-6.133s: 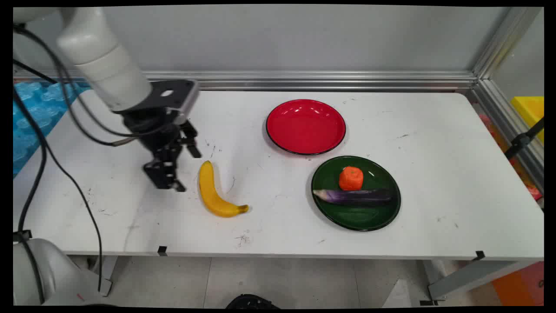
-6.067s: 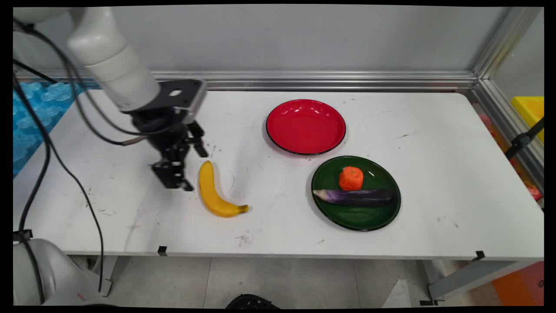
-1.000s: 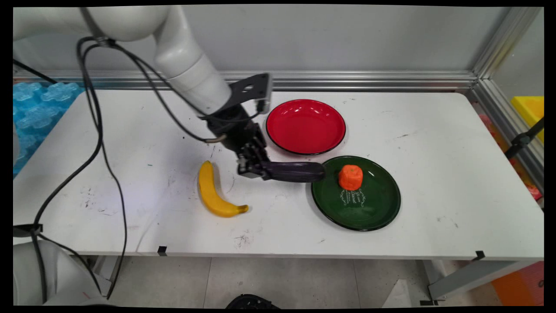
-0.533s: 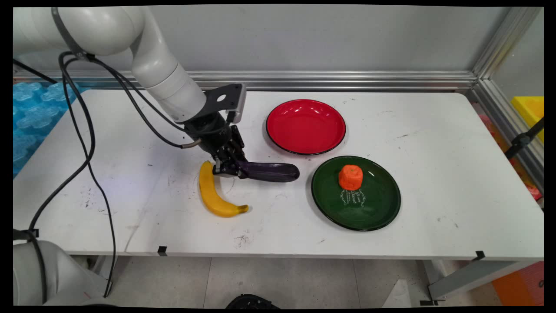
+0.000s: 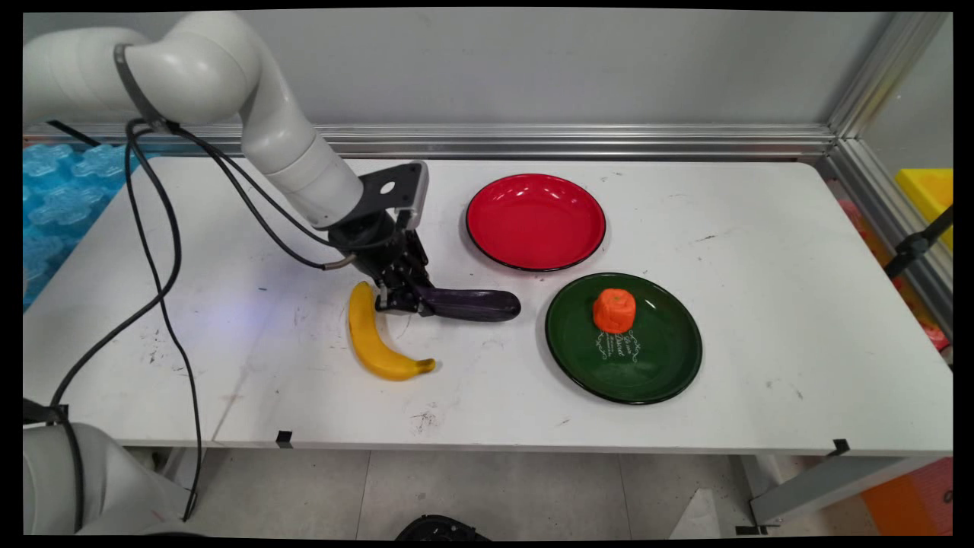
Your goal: Place the picked object on the table
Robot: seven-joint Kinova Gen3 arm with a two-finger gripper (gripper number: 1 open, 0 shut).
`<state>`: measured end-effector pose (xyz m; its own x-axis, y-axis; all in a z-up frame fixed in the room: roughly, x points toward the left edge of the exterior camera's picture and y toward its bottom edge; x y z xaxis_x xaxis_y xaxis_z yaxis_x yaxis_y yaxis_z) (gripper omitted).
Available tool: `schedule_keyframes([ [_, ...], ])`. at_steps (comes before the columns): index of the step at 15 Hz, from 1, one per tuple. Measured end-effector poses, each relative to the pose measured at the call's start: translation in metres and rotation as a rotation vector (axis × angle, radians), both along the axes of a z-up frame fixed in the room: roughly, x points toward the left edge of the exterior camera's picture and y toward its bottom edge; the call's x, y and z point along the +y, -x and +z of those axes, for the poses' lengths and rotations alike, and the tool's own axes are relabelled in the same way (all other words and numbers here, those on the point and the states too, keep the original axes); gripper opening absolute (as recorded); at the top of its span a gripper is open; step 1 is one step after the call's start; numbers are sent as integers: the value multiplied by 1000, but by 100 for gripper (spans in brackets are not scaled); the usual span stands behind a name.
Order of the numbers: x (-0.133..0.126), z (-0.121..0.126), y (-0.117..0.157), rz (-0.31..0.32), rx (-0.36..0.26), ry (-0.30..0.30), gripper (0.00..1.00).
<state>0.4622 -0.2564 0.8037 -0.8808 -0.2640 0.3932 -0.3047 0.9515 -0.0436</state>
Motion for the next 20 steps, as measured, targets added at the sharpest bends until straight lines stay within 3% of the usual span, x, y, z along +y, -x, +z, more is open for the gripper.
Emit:
schedule_keyframes([
  [12,-5,-33,6,-15,36,-2,0],
  [13,-5,-34,6,-16,38,-2,100],
  [20,-9,-37,10,-14,49,4,100],
])
